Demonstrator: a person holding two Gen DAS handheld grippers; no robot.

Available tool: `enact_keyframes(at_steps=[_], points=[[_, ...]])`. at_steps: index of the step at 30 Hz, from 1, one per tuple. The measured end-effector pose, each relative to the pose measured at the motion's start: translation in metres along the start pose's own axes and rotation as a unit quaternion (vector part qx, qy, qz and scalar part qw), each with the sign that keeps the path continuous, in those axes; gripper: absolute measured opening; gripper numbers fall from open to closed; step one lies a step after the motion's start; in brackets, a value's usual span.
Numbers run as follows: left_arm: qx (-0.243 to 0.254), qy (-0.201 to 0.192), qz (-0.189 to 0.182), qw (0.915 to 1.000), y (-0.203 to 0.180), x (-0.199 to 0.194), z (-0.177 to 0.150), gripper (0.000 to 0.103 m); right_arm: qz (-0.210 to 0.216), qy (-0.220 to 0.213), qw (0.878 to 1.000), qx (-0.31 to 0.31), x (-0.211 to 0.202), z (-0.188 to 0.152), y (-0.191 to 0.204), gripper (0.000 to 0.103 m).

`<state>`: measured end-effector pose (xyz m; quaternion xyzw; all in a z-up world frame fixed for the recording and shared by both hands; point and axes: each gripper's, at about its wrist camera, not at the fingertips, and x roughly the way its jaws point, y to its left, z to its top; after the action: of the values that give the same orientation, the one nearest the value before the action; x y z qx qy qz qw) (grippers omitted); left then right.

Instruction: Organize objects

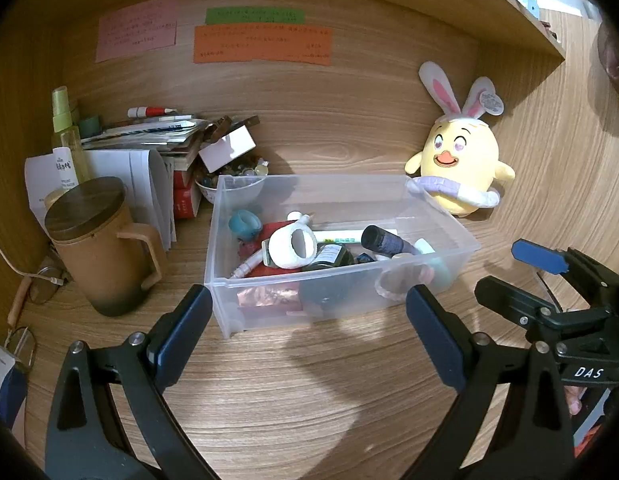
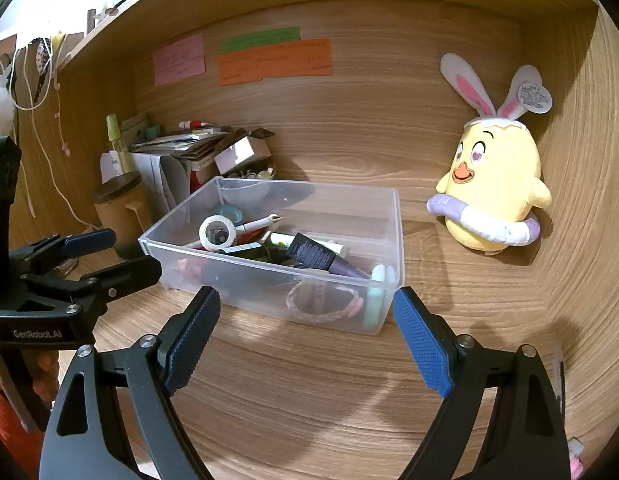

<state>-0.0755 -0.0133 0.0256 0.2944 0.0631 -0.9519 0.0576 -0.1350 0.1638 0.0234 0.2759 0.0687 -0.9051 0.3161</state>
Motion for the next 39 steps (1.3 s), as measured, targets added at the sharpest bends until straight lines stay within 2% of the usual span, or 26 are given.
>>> enact_keyframes(at_steps=[39], points=[[0.013, -0.003, -0.011, 0.9998, -0.0040, -0.0046, 0.0007, 0.099, 0.010, -0.001, 1.000, 0.000, -0.0009, 0.0007, -0.0018, 0.087]])
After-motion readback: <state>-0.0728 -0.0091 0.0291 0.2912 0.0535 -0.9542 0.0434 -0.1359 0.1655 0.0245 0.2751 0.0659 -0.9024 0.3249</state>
